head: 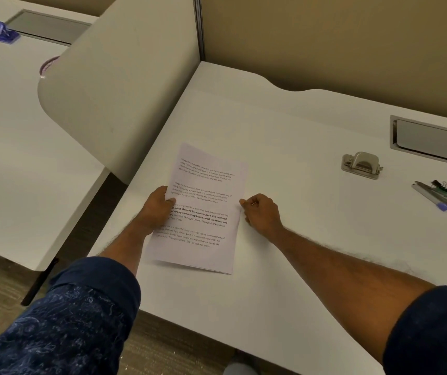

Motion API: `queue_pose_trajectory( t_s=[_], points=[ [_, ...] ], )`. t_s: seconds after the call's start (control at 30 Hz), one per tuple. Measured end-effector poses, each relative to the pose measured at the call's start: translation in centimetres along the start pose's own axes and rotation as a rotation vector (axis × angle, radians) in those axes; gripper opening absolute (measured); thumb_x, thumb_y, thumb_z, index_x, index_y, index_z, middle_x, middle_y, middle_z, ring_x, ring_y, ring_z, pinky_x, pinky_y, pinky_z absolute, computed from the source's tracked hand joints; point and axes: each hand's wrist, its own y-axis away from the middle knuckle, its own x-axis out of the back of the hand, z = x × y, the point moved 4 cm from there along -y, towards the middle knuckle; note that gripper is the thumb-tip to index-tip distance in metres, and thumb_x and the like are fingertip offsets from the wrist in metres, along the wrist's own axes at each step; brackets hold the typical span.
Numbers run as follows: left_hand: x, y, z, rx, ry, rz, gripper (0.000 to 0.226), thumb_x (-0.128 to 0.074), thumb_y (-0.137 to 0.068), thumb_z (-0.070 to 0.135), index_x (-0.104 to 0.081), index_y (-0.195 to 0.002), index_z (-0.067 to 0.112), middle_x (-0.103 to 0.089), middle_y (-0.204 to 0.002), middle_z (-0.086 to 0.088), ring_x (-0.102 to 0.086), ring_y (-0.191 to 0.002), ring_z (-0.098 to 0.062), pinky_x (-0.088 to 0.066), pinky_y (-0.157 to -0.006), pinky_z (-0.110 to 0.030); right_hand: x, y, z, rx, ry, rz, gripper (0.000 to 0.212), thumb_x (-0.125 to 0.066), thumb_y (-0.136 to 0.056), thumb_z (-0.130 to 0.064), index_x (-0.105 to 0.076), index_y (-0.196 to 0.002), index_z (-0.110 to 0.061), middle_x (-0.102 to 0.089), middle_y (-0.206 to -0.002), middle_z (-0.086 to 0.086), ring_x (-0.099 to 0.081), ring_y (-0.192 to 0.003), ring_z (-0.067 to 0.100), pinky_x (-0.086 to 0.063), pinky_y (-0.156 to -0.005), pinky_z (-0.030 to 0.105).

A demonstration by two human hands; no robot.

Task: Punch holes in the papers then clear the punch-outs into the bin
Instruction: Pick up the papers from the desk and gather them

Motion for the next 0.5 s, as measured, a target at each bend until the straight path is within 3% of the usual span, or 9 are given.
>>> queue_pose_trajectory(
  t_s=[0.1, 0.2, 0.3, 0.4, 0.5],
  points=[
    [-0.3, 0.5, 0.2, -0.017, 0.052, -0.012, 0.030, -0.045, -0.103, 0.017, -0.047, -0.132, 0.012, -0.059, -0.130, -0.008, -0.064, -0.104, -0.025, -0.055, -0.083, -0.036, 0.6, 0.2, 0.4, -0.004, -0.075, 0.018, 0.023, -0.066, -0.088, -0.033, -0.059, -0.098, -0.013, -0.070, -0.093, 0.007, -0.069, -0.088, 0.028, -0.054, -0.089, 0.046],
    [-0.7, 0.9, 0.8, -0.036, 0.079, -0.031, 0.028, -0.045, -0.103, 0.016, -0.048, -0.130, 0.012, -0.060, -0.126, -0.006, -0.064, -0.105, -0.026, -0.055, -0.085, -0.037, 0.9, 0.7, 0.7, -0.040, -0.179, 0.002, 0.033, -0.067, -0.088, -0.034, -0.054, -0.110, -0.014, -0.065, -0.089, 0.001, -0.069, -0.090, 0.026, -0.053, -0.091, 0.047],
    [-1.5, 1.3, 1.6, -0.079, 0.119, -0.046, 0.028, -0.045, -0.103, 0.014, -0.049, -0.130, 0.012, -0.061, -0.123, -0.003, -0.063, -0.100, -0.019, -0.053, -0.078, -0.027, 1.1, 1.2, 0.6, -0.085, -0.279, -0.038, 0.047, -0.066, -0.087, -0.041, -0.051, -0.120, -0.011, -0.065, -0.104, 0.003, -0.067, -0.098, 0.024, -0.052, -0.094, 0.047],
    [-2.4, 1.7, 2.7, -0.101, 0.164, -0.071, 0.026, -0.046, -0.102, 0.013, -0.050, -0.128, 0.012, -0.063, -0.121, -0.003, -0.065, -0.099, -0.018, -0.053, -0.073, -0.024, 1.4, 1.7, 0.8, -0.146, -0.448, -0.165, 0.045, -0.064, -0.089, -0.041, -0.060, -0.119, -0.007, -0.071, -0.113, 0.007, -0.069, -0.102, 0.026, -0.054, -0.095, 0.047],
    [-3.4, 2.0, 4.0, -0.124, 0.188, -0.097, 0.026, -0.046, -0.102, 0.013, -0.051, -0.128, 0.012, -0.063, -0.122, -0.004, -0.066, -0.103, -0.023, -0.056, -0.079, -0.030, 2.0, 2.6, 1.1, -0.193, -0.643, -0.313, 0.033, -0.060, -0.094, -0.029, -0.064, -0.120, -0.009, -0.072, -0.114, 0.007, -0.069, -0.104, 0.027, -0.053, -0.095, 0.045]
  ],
)
